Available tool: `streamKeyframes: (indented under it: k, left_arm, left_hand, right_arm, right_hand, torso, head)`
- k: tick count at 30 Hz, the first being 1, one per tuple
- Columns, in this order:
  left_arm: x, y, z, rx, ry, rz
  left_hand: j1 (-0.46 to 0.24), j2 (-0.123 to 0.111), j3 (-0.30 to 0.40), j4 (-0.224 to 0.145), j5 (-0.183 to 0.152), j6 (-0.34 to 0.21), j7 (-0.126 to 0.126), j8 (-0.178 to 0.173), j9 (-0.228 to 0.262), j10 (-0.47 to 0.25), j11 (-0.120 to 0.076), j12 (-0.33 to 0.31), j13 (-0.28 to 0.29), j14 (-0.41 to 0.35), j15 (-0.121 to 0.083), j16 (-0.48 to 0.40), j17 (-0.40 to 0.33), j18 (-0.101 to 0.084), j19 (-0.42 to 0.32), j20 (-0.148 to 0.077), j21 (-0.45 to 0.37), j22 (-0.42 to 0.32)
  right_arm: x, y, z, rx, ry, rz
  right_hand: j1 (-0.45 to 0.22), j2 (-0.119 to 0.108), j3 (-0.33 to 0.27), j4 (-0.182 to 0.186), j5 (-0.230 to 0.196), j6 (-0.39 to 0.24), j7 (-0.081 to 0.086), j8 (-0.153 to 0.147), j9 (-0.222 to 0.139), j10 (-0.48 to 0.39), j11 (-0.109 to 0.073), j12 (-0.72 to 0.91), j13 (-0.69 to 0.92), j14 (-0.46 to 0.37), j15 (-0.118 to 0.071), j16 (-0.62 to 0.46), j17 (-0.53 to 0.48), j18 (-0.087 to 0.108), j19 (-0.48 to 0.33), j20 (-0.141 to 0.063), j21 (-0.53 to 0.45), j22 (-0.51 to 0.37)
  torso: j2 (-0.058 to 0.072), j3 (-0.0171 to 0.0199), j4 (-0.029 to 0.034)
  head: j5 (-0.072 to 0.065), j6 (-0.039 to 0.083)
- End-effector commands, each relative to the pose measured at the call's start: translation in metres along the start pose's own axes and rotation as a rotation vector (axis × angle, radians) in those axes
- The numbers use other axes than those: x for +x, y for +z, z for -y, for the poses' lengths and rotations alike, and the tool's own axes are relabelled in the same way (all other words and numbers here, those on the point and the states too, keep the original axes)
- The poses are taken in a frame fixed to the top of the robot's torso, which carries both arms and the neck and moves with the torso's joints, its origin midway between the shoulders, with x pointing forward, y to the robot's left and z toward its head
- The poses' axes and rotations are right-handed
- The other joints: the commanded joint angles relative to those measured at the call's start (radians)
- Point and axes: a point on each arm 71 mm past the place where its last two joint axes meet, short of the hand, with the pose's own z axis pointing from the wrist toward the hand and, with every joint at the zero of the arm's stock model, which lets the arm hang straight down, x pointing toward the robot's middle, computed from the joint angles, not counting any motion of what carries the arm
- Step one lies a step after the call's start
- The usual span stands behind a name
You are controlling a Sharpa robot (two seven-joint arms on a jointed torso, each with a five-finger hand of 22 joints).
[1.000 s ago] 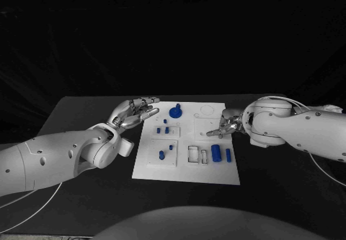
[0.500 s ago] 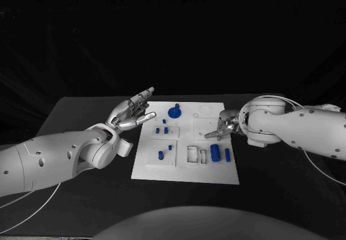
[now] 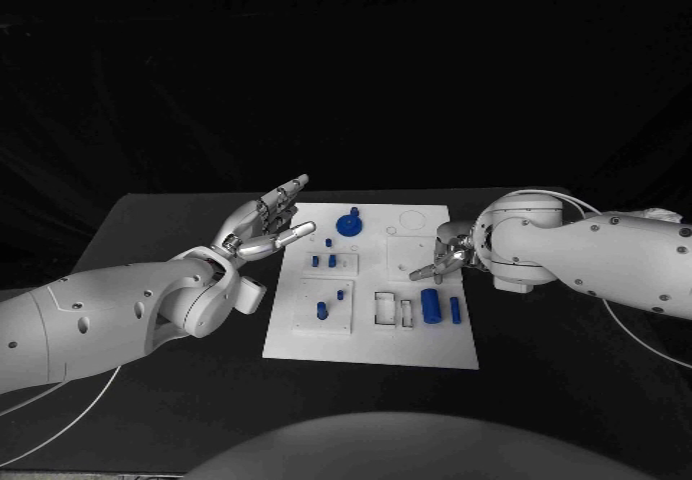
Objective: Assemble the parts on the task board
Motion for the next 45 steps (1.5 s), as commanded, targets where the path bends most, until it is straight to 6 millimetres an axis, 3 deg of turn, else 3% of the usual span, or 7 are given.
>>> streamKeyframes:
  k: [1, 12, 15, 18, 25, 37, 45]
  left_arm:
    - [0.003, 0.001, 0.001, 0.009, -0.013, -0.029]
    - [0.003, 0.001, 0.001, 0.014, -0.02, -0.031]
    - [0.004, 0.002, 0.001, 0.012, -0.023, -0.034]
    - [0.005, 0.002, 0.001, 0.011, -0.028, -0.041]
    - [0.006, 0.002, 0.001, 0.015, -0.039, -0.056]
    - [0.005, 0.001, 0.001, 0.008, -0.042, -0.06]
    - [0.006, 0.001, 0.0, 0.005, -0.044, -0.066]
  left_hand:
    - [0.001, 0.013, 0.009, 0.0, 0.007, -0.002, 0.004, -0.002, 0.001, 0.0, 0.008, 0.006, 0.0, 0.0, 0.009, -0.004, -0.001, 0.013, -0.001, -0.001, -0.003, -0.001]
    - [0.001, 0.033, 0.021, -0.001, 0.001, -0.057, -0.053, -0.007, -0.005, 0.002, 0.008, 0.009, 0.0, 0.0, 0.026, -0.004, -0.001, 0.014, 0.0, 0.007, -0.003, -0.004]
    - [0.002, 0.038, 0.023, -0.001, 0.003, -0.06, -0.054, -0.007, -0.005, 0.002, 0.01, 0.009, 0.0, 0.0, 0.027, -0.004, -0.001, 0.014, 0.0, 0.008, -0.003, -0.004]
    - [0.009, 0.057, 0.033, -0.002, 0.01, -0.054, -0.04, -0.006, -0.004, 0.004, 0.025, 0.013, 0.0, 0.0, 0.031, -0.004, -0.001, 0.014, 0.0, 0.01, -0.003, -0.003]
    - [0.012, 0.083, 0.042, -0.003, 0.009, -0.028, -0.004, -0.003, -0.001, 0.011, 0.052, 0.029, 0.002, 0.0, 0.035, -0.004, -0.001, 0.015, 0.002, 0.014, -0.002, -0.001]
    - [0.054, 0.116, 0.051, -0.005, 0.052, 0.01, 0.027, 0.0, 0.002, 0.014, 0.069, 0.041, 0.003, 0.0, 0.039, -0.004, -0.001, 0.015, 0.003, 0.016, -0.001, 0.0]
    - [0.057, 0.126, 0.05, -0.005, 0.056, 0.022, 0.036, 0.002, 0.003, 0.014, 0.071, 0.043, 0.003, 0.0, 0.039, -0.004, -0.001, 0.015, 0.004, 0.017, -0.001, 0.0]
  right_arm:
    - [0.0, 0.001, 0.002, 0.026, -0.061, -0.012]
    - [0.001, 0.002, 0.004, 0.042, -0.094, -0.019]
    - [0.001, 0.003, 0.003, 0.04, -0.091, -0.022]
    - [0.002, 0.003, 0.003, 0.038, -0.083, -0.03]
    - [0.006, 0.006, 0.002, 0.032, -0.072, -0.051]
    - [0.016, 0.014, 0.0, 0.029, -0.057, -0.078]
    - [0.017, 0.015, -0.001, 0.029, -0.059, -0.086]
  right_hand:
    - [0.0, 0.001, -0.003, -0.003, 0.006, 0.019, -0.003, 0.002, 0.007, 0.106, 0.001, 0.004, 0.263, 0.102, 0.001, 0.003, 0.263, -0.008, -0.01, 0.0, -0.004, 0.204]
    - [-0.026, 0.002, -0.014, 0.007, -0.024, 0.043, -0.013, 0.016, 0.041, 0.106, -0.008, 0.004, 0.263, 0.102, -0.006, 0.003, 0.263, -0.008, -0.011, -0.004, -0.005, 0.204]
    - [-0.028, 0.003, -0.014, 0.007, -0.025, 0.043, -0.013, 0.016, 0.042, 0.106, -0.008, 0.004, 0.263, 0.102, -0.006, 0.003, 0.263, -0.008, -0.012, -0.004, -0.006, 0.204]
    - [-0.028, 0.007, -0.013, 0.004, -0.011, 0.044, -0.014, 0.016, 0.047, 0.106, -0.008, 0.004, 0.263, 0.102, -0.008, 0.003, 0.263, -0.007, -0.014, -0.006, -0.009, 0.203]
    - [-0.009, 0.006, -0.005, -0.009, 0.092, 0.032, -0.011, 0.003, 0.065, 0.106, -0.006, 0.004, 0.263, 0.102, -0.01, 0.003, 0.263, -0.004, -0.024, -0.009, -0.02, 0.199]
    - [0.015, 0.005, 0.006, -0.027, 0.147, 0.037, -0.014, 0.003, 0.089, 0.106, -0.008, 0.004, 0.263, 0.102, -0.011, 0.003, 0.263, -0.001, -0.032, -0.009, -0.032, 0.195]
    - [0.019, 0.005, 0.009, -0.03, 0.16, 0.039, -0.017, 0.007, 0.103, 0.106, -0.011, 0.004, 0.263, 0.102, -0.01, 0.003, 0.263, 0.0, -0.036, -0.009, -0.036, 0.193]
  torso:
    - [0.0, 0.0002, -0.0001]
    - [0.0, 0.0001, -0.001]
    - [0.0, 0.0002, -0.0007]
    - [0.0, 0.0002, -0.0002]
    - [0.0, 0.0001, 0.0001]
    - [0.0, 0.0001, 0.0001]
    - [0.0, -0.0001, -0.001]
  head:
    - [0.001, 0.0]
    - [0.002, 0.0]
    - [0.002, 0.0]
    - [0.002, 0.0]
    - [0.005, 0.0]
    - [0.014, 0.0]
    - [0.013, 0.0]
